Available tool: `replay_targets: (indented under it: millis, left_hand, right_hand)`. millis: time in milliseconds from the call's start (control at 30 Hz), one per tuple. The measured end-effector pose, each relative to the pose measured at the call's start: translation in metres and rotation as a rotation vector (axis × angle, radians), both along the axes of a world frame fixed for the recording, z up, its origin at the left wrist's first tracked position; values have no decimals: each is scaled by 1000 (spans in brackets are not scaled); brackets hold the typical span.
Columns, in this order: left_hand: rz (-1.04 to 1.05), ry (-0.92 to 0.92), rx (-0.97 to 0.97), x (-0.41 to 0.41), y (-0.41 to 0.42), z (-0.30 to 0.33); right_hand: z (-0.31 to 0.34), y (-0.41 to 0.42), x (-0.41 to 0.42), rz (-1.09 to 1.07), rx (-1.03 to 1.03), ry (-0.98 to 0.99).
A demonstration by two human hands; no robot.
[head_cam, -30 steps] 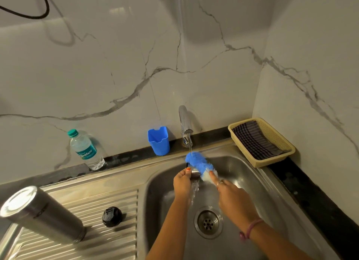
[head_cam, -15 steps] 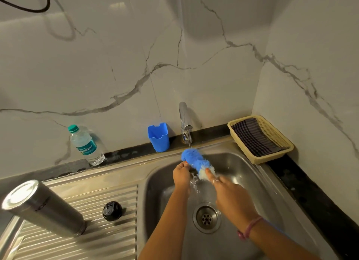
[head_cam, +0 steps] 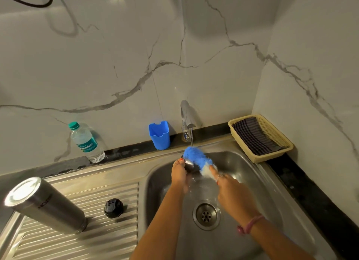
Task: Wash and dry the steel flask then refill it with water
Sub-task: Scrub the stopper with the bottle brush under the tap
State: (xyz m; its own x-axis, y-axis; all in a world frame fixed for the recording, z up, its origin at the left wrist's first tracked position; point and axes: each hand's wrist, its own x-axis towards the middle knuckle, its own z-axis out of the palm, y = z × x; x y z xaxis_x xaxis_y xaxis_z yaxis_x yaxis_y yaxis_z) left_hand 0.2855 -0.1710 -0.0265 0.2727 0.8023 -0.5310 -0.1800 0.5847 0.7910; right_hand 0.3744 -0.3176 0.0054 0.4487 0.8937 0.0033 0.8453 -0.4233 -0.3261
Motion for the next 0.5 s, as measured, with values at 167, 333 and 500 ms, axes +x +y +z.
replay_targets:
  millis: [167,333,500]
  left_hand:
    - [-12,-185,-128,4,-7,4]
    - [-7,-224,-132,4,-6,6]
    - [44,-281,-197,9,-2,1]
  right_hand:
    - [7,10,5,-62,15,60]
    - [5,3,-8,-53,13,29]
    - [9,13,-7,-72,5,46]
